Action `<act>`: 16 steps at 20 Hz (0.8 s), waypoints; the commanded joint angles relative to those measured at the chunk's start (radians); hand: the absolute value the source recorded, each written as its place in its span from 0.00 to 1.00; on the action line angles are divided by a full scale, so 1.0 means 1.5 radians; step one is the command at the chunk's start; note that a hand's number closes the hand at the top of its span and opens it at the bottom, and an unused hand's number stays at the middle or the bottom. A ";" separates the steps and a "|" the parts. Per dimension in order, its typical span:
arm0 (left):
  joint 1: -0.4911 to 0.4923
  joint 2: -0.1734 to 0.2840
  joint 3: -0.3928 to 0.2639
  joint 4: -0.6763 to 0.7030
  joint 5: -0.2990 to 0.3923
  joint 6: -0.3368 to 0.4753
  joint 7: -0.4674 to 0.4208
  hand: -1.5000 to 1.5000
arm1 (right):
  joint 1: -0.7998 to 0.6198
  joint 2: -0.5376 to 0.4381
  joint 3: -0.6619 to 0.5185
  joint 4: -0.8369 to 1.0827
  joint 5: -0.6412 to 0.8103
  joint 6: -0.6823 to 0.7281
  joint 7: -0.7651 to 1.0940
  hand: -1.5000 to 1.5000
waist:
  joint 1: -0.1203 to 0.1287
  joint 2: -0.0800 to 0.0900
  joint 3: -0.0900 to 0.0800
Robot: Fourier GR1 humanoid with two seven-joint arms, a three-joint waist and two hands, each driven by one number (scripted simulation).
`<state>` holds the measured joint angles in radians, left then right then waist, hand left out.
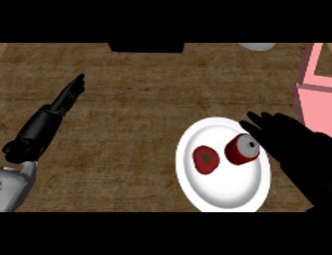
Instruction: Pick the can from the plate and place it in the cardboard box
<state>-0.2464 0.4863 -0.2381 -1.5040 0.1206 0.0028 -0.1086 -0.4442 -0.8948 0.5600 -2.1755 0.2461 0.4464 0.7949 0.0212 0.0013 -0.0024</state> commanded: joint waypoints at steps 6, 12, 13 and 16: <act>0.004 -0.031 0.027 -0.004 -0.034 -0.007 0.019 0.50 | -0.042 0.143 0.026 0.042 0.041 0.100 0.117 0.00 | -0.012 -0.001 0.001; 0.053 -0.025 0.038 -0.081 -0.039 -0.023 0.043 0.50 | -0.003 0.208 0.080 0.086 0.184 0.060 0.092 0.00 | -0.008 -0.002 0.002; 0.010 -0.034 0.058 0.011 -0.041 -0.040 -0.010 0.50 | -0.056 0.241 0.065 0.131 0.178 0.089 0.093 0.00 | -0.010 0.000 0.001; 0.026 -0.056 0.050 -0.003 -0.059 -0.034 -0.006 0.50 | -0.013 0.218 0.058 0.173 0.235 0.067 0.003 0.00 | -0.011 0.000 0.002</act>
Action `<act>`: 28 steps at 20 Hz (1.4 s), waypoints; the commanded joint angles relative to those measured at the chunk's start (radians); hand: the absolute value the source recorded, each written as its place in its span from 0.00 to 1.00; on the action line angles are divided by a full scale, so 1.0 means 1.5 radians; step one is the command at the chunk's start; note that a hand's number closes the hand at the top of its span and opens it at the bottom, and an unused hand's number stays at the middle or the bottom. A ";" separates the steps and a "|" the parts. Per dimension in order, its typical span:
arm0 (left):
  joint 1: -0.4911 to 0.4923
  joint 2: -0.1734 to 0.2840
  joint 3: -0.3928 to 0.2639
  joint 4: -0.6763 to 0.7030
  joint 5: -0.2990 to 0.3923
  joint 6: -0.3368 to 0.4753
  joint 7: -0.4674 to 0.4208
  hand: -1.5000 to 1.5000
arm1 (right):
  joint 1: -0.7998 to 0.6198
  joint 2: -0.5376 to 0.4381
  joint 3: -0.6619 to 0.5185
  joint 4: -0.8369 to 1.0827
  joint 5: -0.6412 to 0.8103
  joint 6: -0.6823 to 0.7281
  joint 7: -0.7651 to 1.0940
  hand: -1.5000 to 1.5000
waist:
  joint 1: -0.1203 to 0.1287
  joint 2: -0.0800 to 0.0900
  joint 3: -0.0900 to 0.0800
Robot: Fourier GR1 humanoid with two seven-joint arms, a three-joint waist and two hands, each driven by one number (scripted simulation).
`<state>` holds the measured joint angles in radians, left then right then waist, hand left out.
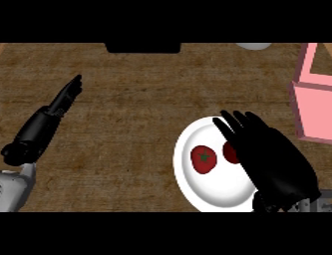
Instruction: Pick the can from the plate and place it in the cardboard box
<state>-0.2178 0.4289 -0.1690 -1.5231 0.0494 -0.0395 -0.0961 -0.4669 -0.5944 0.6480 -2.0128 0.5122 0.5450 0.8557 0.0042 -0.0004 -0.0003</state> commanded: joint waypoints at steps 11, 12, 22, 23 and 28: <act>-0.031 -0.035 0.059 0.012 -0.041 -0.043 0.013 0.50 | 0.059 0.080 -0.029 0.082 0.149 0.062 -0.072 0.00 | -0.004 0.000 0.000; -0.014 -0.024 0.069 -0.023 -0.019 -0.068 0.028 0.50 | 0.073 0.063 -0.048 0.097 0.158 0.036 -0.120 0.00 | -0.002 0.000 0.000; 0.012 -0.089 0.057 0.007 -0.092 -0.050 0.003 0.50 | 0.089 0.125 -0.071 0.129 0.254 0.060 -0.149 0.00 | -0.003 0.000 0.000; -0.036 -0.073 0.083 0.082 -0.081 -0.079 -0.026 0.50 | 0.096 0.113 -0.077 0.159 0.263 0.035 -0.184 0.00 | -0.005 0.001 0.000; -0.011 -0.077 0.101 0.014 -0.085 -0.089 0.011 0.50 | 0.090 0.150 -0.105 0.217 0.308 0.022 -0.217 0.00 | -0.002 0.000 0.000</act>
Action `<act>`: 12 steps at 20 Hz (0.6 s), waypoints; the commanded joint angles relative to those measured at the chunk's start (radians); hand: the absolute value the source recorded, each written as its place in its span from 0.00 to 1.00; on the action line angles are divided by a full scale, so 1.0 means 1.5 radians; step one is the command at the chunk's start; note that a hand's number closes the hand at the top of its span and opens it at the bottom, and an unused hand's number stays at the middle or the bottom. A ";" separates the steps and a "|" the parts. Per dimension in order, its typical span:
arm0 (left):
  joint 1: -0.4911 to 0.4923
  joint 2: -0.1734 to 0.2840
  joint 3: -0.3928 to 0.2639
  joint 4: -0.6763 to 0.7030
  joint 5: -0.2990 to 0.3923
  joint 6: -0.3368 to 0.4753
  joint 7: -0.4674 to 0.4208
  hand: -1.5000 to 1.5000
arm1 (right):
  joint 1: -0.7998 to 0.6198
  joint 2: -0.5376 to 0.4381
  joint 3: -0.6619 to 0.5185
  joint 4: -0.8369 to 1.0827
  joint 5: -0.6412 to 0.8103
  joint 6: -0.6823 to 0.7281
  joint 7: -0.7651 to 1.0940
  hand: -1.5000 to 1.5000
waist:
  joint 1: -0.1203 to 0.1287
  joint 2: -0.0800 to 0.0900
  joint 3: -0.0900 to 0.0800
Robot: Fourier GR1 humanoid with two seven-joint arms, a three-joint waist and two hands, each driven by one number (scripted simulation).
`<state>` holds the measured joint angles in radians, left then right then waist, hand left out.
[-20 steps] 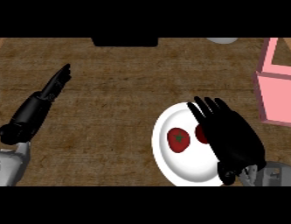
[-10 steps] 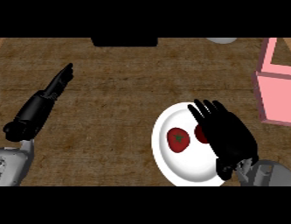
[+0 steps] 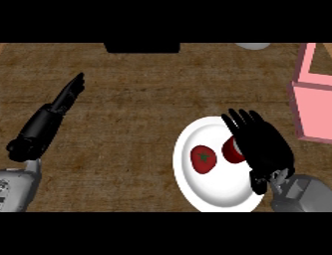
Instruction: Pick the can from the plate and place it in the cardboard box
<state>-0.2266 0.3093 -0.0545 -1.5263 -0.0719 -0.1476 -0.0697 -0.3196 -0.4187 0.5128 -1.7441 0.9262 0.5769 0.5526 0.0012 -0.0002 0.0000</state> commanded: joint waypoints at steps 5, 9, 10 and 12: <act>-0.001 -0.016 0.017 -0.012 -0.011 -0.022 0.020 0.50 | 0.055 -0.010 -0.032 0.085 0.050 -0.070 -0.130 0.00 | 0.000 0.000 0.000; 0.008 -0.020 0.014 -0.033 -0.025 -0.022 0.019 0.50 | 0.027 0.013 0.001 0.095 0.079 -0.090 -0.181 1.00 | 0.001 0.000 0.000; 0.026 -0.023 0.016 -0.014 -0.029 -0.024 -0.011 0.50 | -0.008 0.006 -0.024 0.102 0.071 -0.070 -0.203 1.00 | 0.002 0.000 0.000; 0.018 -0.021 0.025 -0.024 -0.019 -0.032 0.006 0.50 | 0.011 0.048 0.031 0.095 0.129 -0.115 -0.172 1.00 | 0.001 0.000 0.000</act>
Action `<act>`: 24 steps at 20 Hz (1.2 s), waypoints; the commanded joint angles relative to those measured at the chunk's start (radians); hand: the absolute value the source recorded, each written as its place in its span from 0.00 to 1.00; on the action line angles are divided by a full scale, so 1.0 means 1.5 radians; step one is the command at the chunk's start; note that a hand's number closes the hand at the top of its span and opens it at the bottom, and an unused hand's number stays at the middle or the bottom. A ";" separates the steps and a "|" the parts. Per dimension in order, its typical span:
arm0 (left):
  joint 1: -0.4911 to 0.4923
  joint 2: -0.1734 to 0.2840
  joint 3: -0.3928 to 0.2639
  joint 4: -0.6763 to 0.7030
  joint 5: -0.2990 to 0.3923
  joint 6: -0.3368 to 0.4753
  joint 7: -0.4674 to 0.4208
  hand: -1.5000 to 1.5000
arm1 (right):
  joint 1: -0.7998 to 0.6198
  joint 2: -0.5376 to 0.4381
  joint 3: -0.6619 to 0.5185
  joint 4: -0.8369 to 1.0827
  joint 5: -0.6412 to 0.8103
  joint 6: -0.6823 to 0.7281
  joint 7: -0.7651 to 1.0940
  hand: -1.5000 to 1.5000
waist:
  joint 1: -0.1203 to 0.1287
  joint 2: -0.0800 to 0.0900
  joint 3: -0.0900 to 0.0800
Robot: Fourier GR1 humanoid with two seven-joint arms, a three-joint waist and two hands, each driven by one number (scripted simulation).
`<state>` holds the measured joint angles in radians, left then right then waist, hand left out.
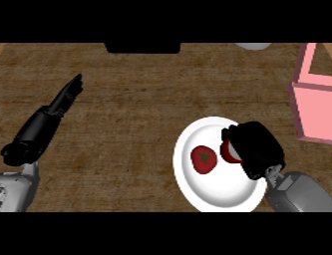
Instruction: Pick the can from the plate and place it in the cardboard box
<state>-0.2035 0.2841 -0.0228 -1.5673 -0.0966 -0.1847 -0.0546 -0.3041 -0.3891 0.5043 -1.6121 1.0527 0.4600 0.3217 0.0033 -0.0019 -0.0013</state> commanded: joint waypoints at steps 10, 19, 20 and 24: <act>-0.006 -0.013 0.021 0.031 -0.011 -0.014 -0.022 0.50 | 0.046 -0.024 0.017 -0.011 0.071 -0.194 -0.203 1.00 | -0.006 0.001 0.001; 0.032 0.000 0.036 -0.010 -0.003 -0.012 -0.008 0.50 | 0.216 -0.237 0.012 -0.246 -0.136 -0.282 -0.605 1.00 | -0.025 -0.006 0.003; 0.022 0.006 0.040 0.017 -0.016 -0.006 -0.025 0.50 | 0.244 -0.256 0.015 -0.302 -0.134 -0.294 -0.619 1.00 | -0.039 -0.006 0.002; 0.014 0.016 0.058 -0.008 0.010 -0.021 0.010 0.50 | 0.322 -0.351 -0.150 -0.381 -0.277 -0.310 -0.695 1.00 | -0.037 -0.006 0.002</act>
<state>-0.1781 0.2864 0.0383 -1.5597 -0.0979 -0.2051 -0.0622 0.0733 -0.7944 0.4323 -2.0634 0.7900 0.0319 -0.5970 -0.0488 -0.0105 0.0019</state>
